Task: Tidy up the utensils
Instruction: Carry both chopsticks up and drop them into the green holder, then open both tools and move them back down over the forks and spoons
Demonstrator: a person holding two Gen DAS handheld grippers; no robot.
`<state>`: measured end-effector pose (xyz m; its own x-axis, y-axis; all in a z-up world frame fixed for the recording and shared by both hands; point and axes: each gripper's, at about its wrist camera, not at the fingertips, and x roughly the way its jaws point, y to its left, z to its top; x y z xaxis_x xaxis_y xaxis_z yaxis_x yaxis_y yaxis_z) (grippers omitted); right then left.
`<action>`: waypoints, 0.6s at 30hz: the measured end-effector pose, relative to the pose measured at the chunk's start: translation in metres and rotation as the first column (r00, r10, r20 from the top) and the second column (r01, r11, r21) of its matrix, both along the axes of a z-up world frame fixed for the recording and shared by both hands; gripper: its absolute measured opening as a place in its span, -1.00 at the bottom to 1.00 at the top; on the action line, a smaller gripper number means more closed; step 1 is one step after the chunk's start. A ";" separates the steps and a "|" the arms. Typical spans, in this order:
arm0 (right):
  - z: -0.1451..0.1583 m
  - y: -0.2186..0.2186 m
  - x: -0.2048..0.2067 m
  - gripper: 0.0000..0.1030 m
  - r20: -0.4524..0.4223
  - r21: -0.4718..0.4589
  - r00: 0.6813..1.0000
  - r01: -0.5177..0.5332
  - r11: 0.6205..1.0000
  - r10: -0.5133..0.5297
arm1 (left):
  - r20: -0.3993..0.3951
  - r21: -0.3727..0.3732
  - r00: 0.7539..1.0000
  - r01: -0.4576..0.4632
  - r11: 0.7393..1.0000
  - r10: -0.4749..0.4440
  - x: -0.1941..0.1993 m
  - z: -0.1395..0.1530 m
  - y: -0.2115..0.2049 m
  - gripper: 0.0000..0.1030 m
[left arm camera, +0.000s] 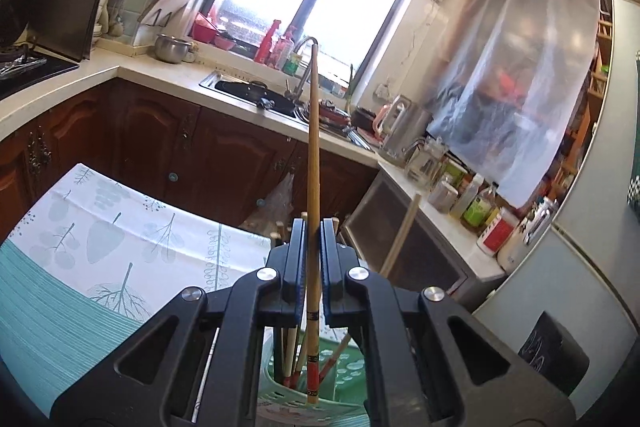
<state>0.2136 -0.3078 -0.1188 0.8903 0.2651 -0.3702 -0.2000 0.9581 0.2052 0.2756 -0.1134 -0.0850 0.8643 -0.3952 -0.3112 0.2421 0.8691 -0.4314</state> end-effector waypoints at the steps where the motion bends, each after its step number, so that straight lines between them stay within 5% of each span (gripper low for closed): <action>1: -0.001 -0.002 -0.002 -0.90 0.006 0.011 1.000 0.007 1.000 -0.008 | 0.000 -0.003 1.000 -0.009 1.000 0.009 0.001 0.000 0.001 -0.92; 9: 0.004 -0.001 -0.011 -0.90 0.038 -0.001 0.999 -0.013 1.000 0.013 | 0.047 -0.035 0.996 -0.073 0.997 0.074 0.000 -0.009 -0.002 -0.92; 18: 0.006 -0.001 -0.013 -0.90 0.057 -0.021 0.998 -0.011 1.000 0.012 | 0.039 0.073 0.998 -0.047 0.996 0.044 -0.007 -0.041 -0.023 -0.92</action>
